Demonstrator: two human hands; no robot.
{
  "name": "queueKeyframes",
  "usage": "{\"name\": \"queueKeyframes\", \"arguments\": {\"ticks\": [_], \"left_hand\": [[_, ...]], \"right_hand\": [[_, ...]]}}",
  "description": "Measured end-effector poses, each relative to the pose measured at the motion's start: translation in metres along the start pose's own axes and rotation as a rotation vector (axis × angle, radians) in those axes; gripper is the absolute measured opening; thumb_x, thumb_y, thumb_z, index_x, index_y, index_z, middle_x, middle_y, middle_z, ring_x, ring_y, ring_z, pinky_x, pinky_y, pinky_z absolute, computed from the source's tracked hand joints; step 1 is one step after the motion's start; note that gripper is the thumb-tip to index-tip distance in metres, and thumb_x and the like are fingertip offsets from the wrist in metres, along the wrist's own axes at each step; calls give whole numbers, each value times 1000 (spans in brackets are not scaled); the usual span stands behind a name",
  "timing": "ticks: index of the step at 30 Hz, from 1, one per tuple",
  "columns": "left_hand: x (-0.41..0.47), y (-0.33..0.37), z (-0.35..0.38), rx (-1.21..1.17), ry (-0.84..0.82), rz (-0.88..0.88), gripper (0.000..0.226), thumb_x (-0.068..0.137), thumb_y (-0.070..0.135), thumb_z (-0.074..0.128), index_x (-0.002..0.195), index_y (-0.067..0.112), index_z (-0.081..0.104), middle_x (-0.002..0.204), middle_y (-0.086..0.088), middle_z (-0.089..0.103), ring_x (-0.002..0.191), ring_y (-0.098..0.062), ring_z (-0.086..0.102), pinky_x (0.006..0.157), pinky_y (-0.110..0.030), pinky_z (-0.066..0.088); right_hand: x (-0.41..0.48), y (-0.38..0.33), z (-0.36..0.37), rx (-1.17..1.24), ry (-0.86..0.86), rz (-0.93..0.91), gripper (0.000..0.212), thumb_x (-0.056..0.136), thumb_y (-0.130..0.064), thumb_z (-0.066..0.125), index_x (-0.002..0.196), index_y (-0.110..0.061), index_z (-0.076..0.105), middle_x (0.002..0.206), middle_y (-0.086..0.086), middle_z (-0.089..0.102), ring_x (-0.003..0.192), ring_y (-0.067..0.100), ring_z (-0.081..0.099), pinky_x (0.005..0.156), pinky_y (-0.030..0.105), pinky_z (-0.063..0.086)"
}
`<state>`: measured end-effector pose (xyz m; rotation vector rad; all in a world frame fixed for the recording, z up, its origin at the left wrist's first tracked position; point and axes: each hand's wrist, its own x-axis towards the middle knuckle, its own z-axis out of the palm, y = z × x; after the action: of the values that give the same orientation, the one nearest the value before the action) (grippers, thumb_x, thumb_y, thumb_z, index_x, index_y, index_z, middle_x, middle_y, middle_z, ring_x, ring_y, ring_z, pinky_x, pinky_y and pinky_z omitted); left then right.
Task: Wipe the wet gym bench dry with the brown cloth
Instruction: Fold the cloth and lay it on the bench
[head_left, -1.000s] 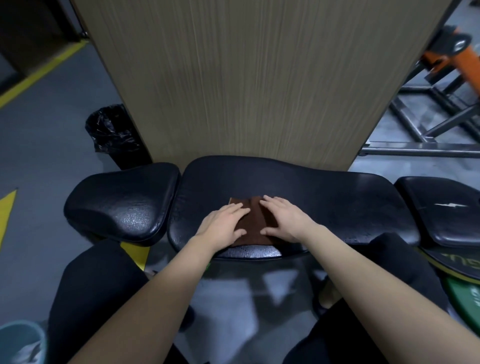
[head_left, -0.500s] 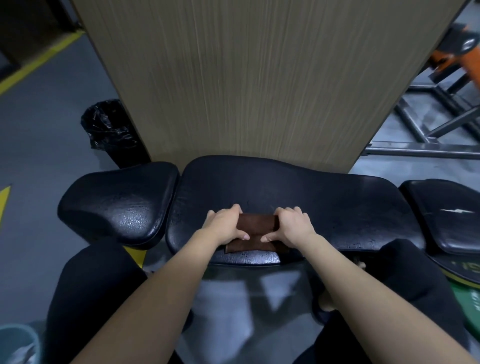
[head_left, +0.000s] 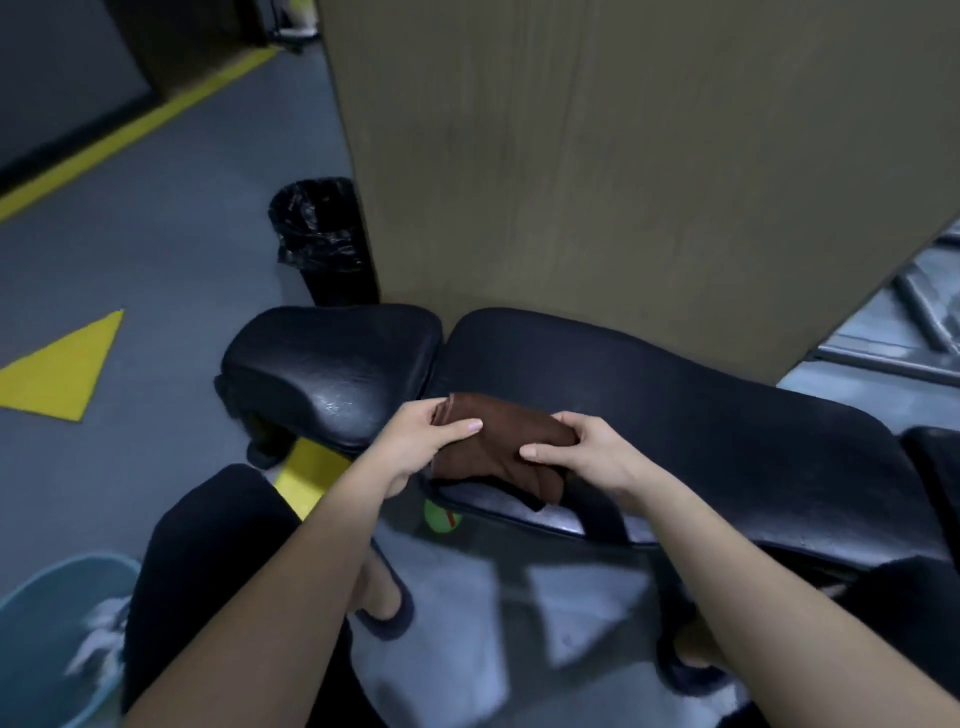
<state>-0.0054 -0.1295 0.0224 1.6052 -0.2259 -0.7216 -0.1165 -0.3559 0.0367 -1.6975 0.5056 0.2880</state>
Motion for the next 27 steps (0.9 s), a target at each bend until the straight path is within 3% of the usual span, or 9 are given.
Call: {"name": "queueKeyframes", "arguments": {"ticks": [3, 7, 10, 14, 16, 18, 22, 24, 27], "left_hand": [[-15, 1, -51, -34, 129, -32, 28, 88, 7, 77, 116, 2, 73, 110, -16, 77, 105, -30, 73, 93, -39, 59], [-34, 8, -111, -46, 309, -35, 19, 90, 2, 74, 109, -1, 73, 96, -9, 79, 81, -14, 76, 71, -26, 62], [-33, 19, -158, -43, 454, -15, 10, 88, 3, 77, 98, 3, 75, 84, -4, 77, 67, -7, 74, 60, -20, 58], [-16, 24, -193, -173, 662, -47, 11, 88, 6, 78, 82, 11, 70, 69, 1, 72, 52, -4, 69, 46, -19, 53], [-5, 9, -198, -261, 746, -112, 15, 88, 9, 78, 82, 11, 65, 80, -7, 72, 61, -12, 72, 55, -29, 61], [5, -14, -204, -322, 800, -196, 18, 90, 14, 78, 85, 11, 61, 98, -16, 74, 81, -27, 74, 74, -46, 64], [22, -43, -218, 86, 874, -266, 17, 89, 26, 71, 89, 12, 61, 101, -20, 72, 92, -40, 70, 82, -52, 61], [21, -41, -216, 405, 879, -292, 31, 92, 34, 66, 110, 9, 61, 110, -18, 70, 104, -40, 66, 90, -48, 55], [19, -37, -207, 912, 913, -388, 68, 95, 48, 59, 148, 13, 36, 134, -17, 55, 124, -38, 52, 100, -52, 41]], "right_hand": [[28, -22, 47, 26, -102, 5, 47, 76, -28, 92, 114, -12, 71, 110, 16, 77, 101, 29, 75, 92, 44, 58], [64, -61, 109, 8, -156, -10, 43, 75, -23, 92, 111, -9, 72, 107, 15, 78, 91, 23, 76, 79, 37, 61], [100, -95, 156, 8, -151, -59, 54, 65, -30, 97, 112, -16, 72, 107, 8, 78, 96, 22, 76, 88, 39, 63], [145, -148, 203, 3, -3, -202, 64, 73, -20, 93, 129, -19, 61, 106, -4, 68, 91, 8, 67, 70, 16, 57], [166, -167, 218, -46, 43, -253, 74, 81, -24, 87, 144, -19, 49, 116, -1, 62, 102, 15, 64, 86, 26, 57], [183, -171, 229, -183, 46, -266, 86, 86, -34, 81, 156, -22, 33, 144, 7, 52, 128, 25, 56, 108, 39, 49], [186, -134, 231, -547, -32, -226, 89, 94, -37, 71, 162, -17, 17, 162, 16, 29, 147, 35, 36, 120, 42, 34], [182, -106, 219, -797, -40, -316, 85, 97, -38, 65, 163, -15, 16, 165, 15, 26, 151, 35, 28, 124, 42, 27], [184, -77, 196, -998, -27, -446, 78, 100, -47, 57, 162, -13, 22, 169, 10, 23, 156, 28, 19, 128, 39, 15]]}}
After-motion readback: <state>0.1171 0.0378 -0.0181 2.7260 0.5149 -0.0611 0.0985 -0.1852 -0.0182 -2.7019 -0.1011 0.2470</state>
